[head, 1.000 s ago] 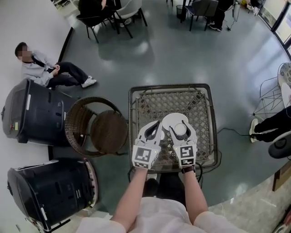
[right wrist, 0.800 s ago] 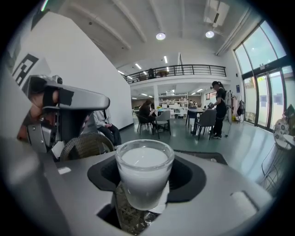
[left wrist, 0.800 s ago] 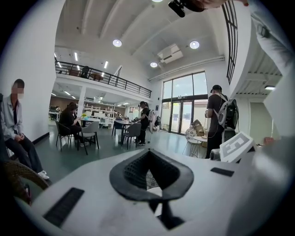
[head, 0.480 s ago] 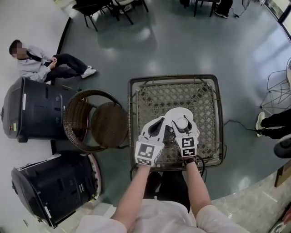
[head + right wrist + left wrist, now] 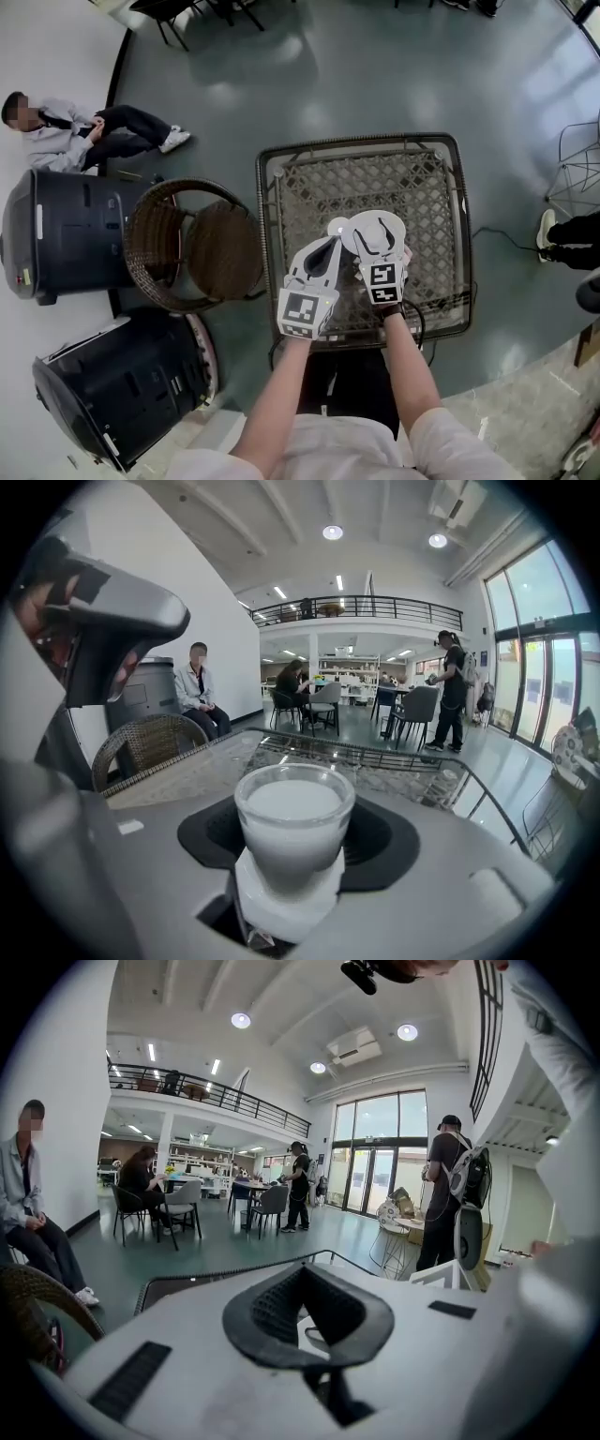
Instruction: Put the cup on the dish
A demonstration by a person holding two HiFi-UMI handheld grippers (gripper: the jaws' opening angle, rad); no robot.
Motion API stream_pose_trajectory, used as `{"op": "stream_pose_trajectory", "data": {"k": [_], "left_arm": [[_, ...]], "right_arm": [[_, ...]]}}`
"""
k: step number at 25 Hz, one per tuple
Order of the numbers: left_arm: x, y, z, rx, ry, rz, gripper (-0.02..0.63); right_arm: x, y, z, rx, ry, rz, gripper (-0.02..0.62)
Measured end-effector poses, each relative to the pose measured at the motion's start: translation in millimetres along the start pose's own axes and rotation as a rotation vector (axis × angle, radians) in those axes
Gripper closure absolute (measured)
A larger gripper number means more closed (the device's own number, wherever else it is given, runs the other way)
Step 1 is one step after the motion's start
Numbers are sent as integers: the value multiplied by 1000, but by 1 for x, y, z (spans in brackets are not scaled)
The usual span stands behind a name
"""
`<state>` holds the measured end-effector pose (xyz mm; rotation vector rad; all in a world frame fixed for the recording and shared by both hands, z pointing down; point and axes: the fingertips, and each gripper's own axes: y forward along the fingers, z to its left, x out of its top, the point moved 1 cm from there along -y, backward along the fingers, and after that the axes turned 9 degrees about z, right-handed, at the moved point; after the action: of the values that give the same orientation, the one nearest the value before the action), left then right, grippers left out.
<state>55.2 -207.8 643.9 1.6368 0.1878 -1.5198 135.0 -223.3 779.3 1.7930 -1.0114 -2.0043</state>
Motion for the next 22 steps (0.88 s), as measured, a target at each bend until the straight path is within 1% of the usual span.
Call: {"op": "stream_pose_trajectory", "data": {"k": [4, 9, 12, 15, 18, 21, 22], "left_arm": [[-6, 2, 1, -3, -8, 13, 601], [-9, -1, -5, -33, -10, 20, 601], [-15, -2, -8, -43, -19, 37, 601], [-21, -3, -10, -52, -14, 58, 601], [-21, -4, -11, -61, -12, 60, 601], [-20, -3, -13, -70, -13, 57, 601], [-21, -4, -14, -74, -6, 59, 601]], "right_arm": [[-3, 12, 3, -10, -13, 41, 341], [-10, 22, 8, -8, -70, 117, 341], [-6, 29, 12, 12, -108, 116, 341], [-8, 27, 10, -7, -96, 118, 341], [-15, 23, 6, -26, -77, 135, 339], [-21, 21, -2, -37, -55, 158, 312], [-21, 19, -4, -37, -47, 162, 292]]}}
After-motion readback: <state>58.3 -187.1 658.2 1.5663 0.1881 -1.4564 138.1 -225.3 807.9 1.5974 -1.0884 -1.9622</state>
